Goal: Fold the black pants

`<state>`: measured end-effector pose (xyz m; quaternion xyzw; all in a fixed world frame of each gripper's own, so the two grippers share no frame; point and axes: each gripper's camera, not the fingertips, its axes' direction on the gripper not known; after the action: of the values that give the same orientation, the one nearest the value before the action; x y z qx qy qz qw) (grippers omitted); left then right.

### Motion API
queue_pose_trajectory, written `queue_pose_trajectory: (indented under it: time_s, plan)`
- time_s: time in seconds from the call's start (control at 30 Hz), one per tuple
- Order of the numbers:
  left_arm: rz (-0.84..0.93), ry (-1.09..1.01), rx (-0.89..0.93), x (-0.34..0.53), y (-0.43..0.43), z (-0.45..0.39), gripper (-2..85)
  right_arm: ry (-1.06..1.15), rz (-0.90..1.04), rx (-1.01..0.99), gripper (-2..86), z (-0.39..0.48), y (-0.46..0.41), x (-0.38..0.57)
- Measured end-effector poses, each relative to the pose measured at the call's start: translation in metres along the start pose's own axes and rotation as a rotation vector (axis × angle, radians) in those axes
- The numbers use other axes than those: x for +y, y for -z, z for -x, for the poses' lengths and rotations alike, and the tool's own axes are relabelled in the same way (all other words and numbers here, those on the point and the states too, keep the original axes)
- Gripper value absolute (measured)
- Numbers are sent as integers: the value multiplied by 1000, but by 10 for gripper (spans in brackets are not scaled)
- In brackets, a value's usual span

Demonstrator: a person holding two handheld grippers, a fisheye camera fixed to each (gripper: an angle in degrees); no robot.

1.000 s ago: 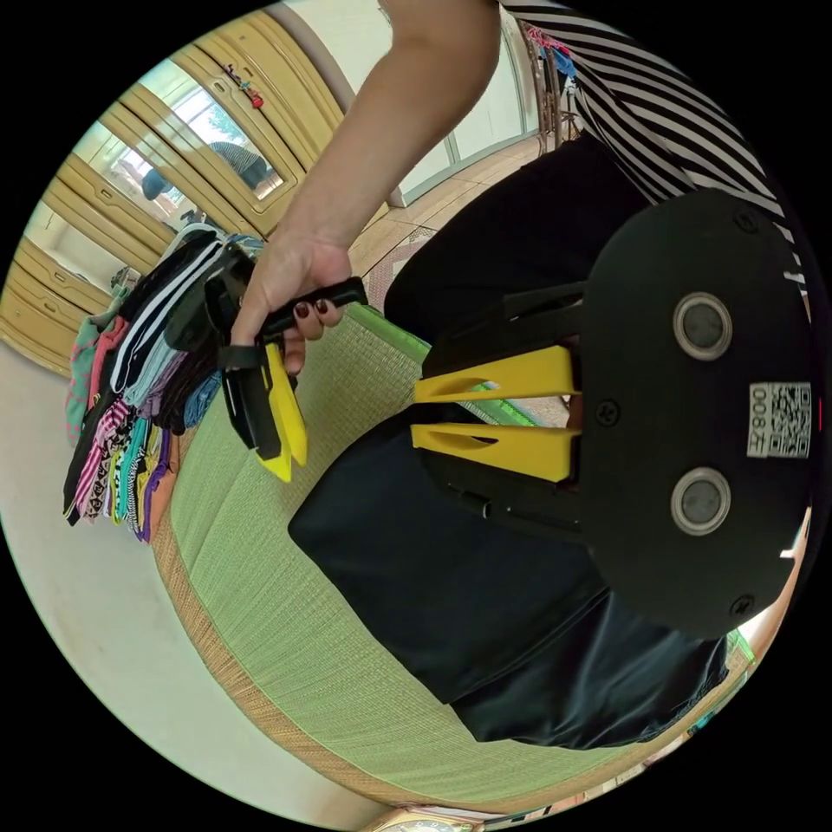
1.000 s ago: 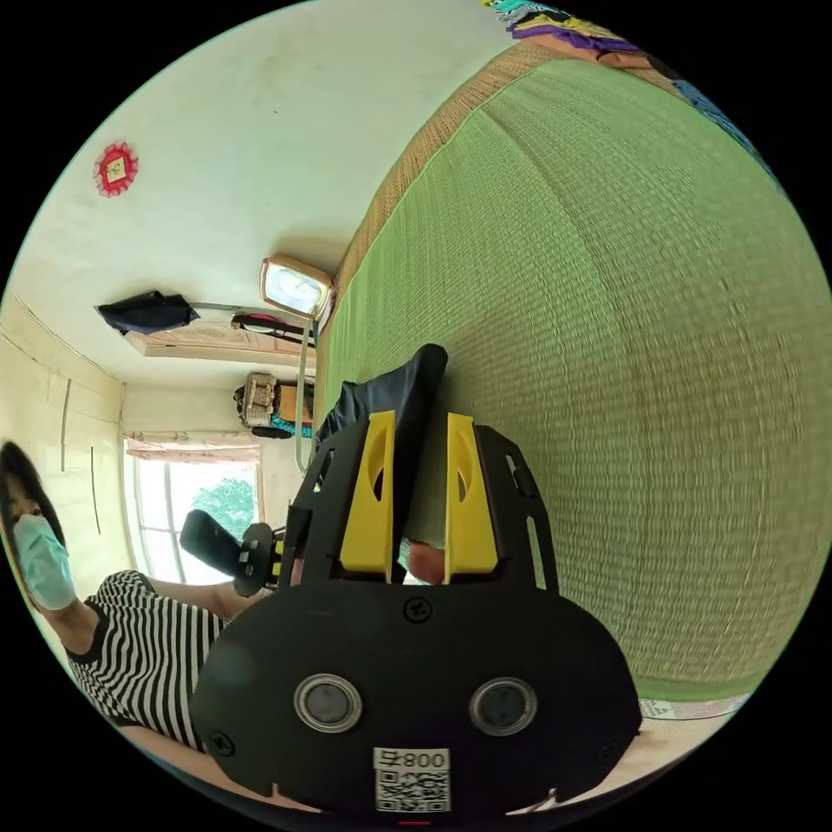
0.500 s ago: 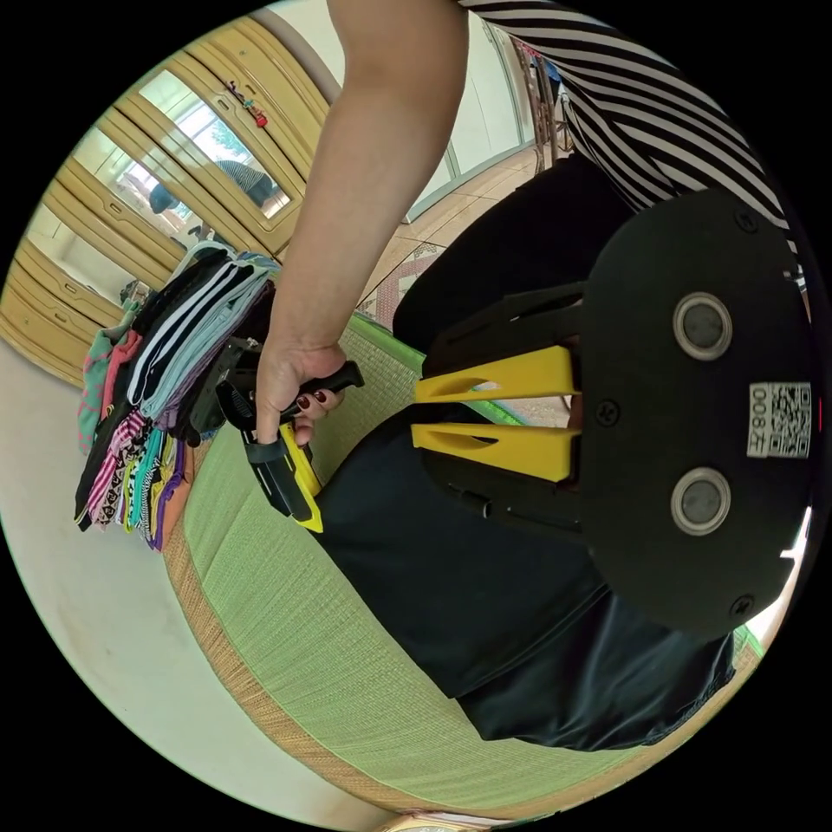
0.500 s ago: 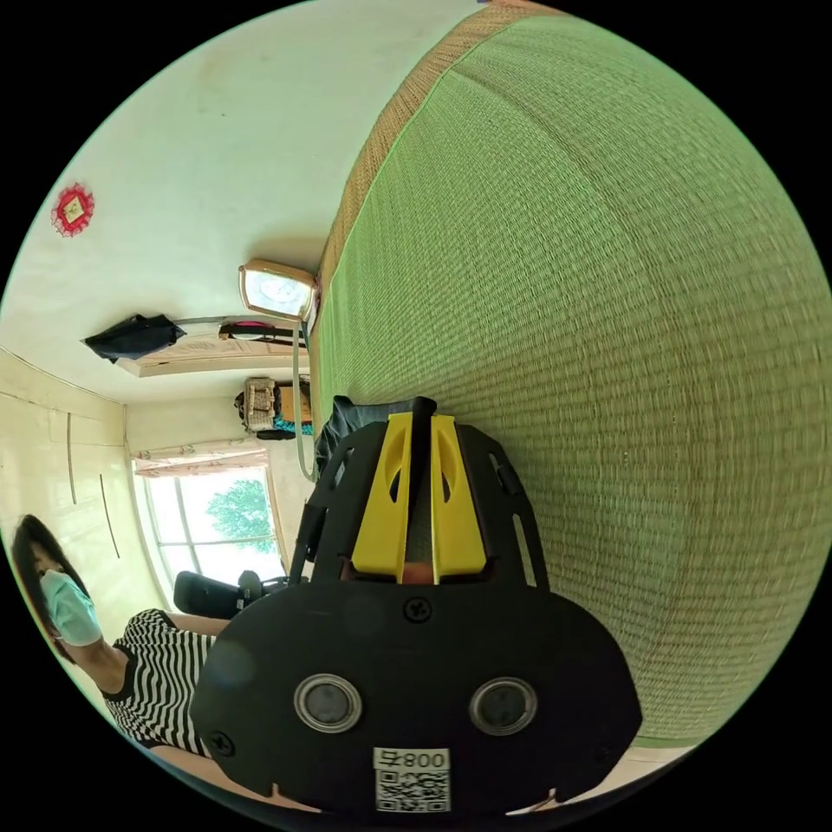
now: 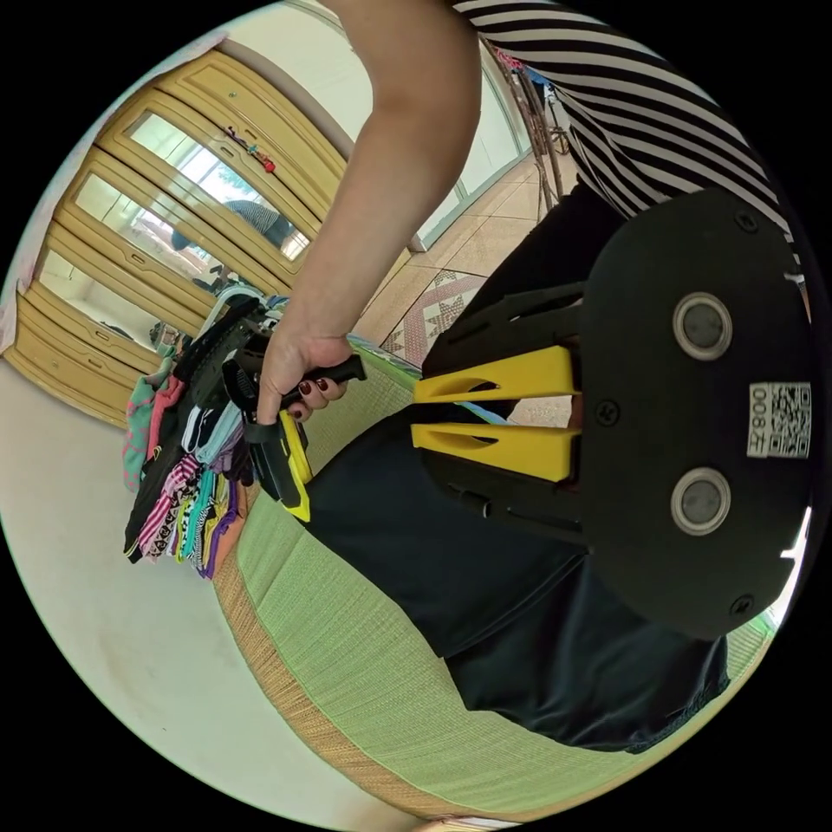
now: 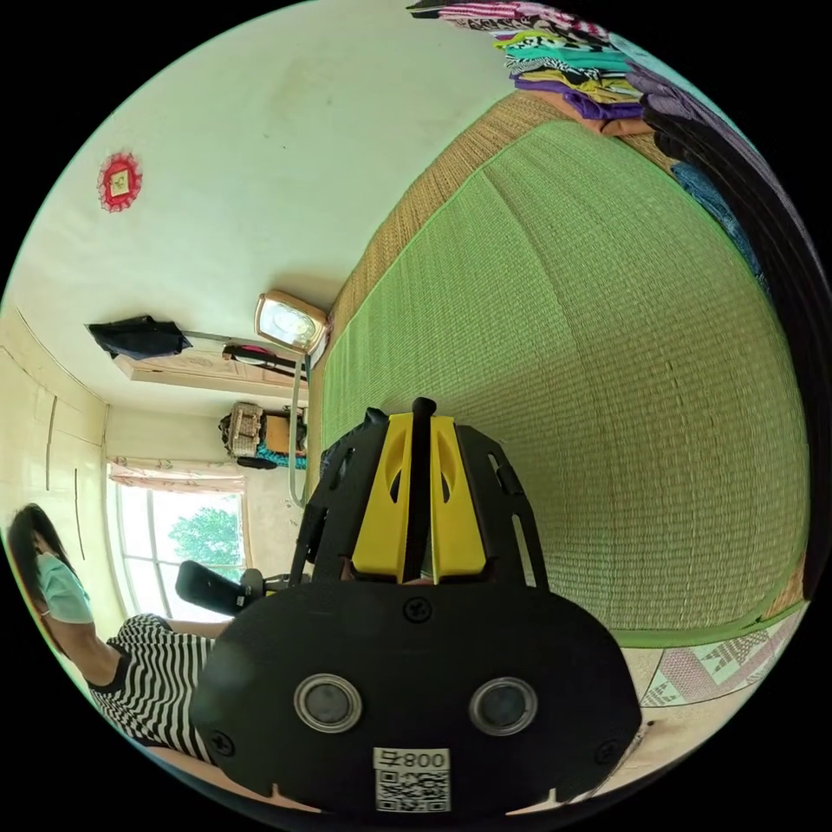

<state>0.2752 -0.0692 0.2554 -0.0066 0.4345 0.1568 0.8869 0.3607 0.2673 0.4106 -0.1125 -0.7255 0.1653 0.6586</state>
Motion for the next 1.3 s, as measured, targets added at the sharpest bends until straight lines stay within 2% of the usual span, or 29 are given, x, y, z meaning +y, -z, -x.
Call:
queue_pose_trajectory:
  time_s: [0.3, 0.6, 0.9, 1.3]
  plan:
    - [-128, 100, 1, 61, 104, 25, 35, 68, -49, -72, 27, 82, -46, 22]
    - [-303, 246, -4, 149, 227, 72, 33, 168, -43, -140, 27, 183, -132, 40]
    - [-424, 442, -50, 256, 339, 144, 35, 244, 57, -139, 28, 276, -271, 41]
    - [-484, 774, 5, 397, 425, 254, 39, 266, 260, 35, 29, 352, -490, 35]
